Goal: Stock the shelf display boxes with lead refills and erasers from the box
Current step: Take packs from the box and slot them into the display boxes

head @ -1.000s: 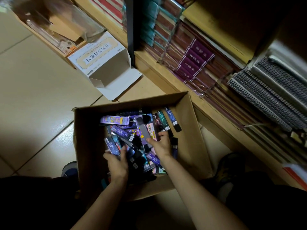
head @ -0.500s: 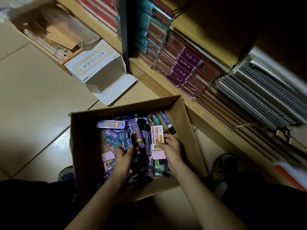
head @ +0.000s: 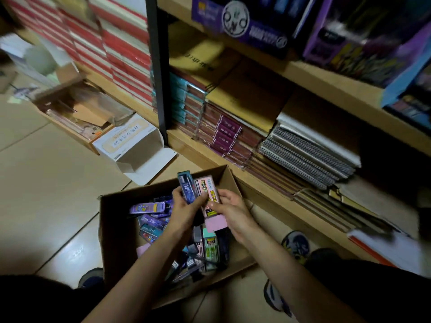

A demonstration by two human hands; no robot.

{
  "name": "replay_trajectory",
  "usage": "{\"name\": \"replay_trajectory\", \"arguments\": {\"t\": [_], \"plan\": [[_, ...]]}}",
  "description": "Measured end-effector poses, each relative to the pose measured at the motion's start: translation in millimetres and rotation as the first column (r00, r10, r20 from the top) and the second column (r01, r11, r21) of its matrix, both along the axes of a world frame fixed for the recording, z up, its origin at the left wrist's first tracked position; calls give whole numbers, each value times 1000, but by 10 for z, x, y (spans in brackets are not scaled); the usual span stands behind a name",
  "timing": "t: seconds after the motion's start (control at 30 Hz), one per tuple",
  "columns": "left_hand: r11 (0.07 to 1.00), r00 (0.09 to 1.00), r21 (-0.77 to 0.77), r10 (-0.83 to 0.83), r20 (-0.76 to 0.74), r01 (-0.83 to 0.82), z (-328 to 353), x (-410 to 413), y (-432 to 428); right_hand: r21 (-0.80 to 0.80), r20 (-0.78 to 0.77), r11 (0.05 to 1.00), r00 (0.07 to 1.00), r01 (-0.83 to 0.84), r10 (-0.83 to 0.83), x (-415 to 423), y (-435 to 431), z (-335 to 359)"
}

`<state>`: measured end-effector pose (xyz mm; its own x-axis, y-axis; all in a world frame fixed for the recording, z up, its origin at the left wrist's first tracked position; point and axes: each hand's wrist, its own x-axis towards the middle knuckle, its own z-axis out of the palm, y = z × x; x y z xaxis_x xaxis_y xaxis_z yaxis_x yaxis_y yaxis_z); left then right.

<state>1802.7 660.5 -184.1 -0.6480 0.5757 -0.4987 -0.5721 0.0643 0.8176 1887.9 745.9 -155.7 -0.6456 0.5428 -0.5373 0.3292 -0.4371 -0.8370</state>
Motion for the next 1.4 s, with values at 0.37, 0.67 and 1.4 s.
{"name": "replay_trajectory", "arguments": {"t": [0.37,0.67,1.4], "plan": [[972,999,232,46,-8,-43,1013,37,238,202,-47,979,998,-22,32,163,-2,1052],[924,990,356,-141,-17,138,1589,88,390,233,-133,961,984,148,-120,396,169,1695],[840,889,396,-197,-412,370,2402,-224,912,963,-190,138,947,231,-259,1199,1459,3183]]}}
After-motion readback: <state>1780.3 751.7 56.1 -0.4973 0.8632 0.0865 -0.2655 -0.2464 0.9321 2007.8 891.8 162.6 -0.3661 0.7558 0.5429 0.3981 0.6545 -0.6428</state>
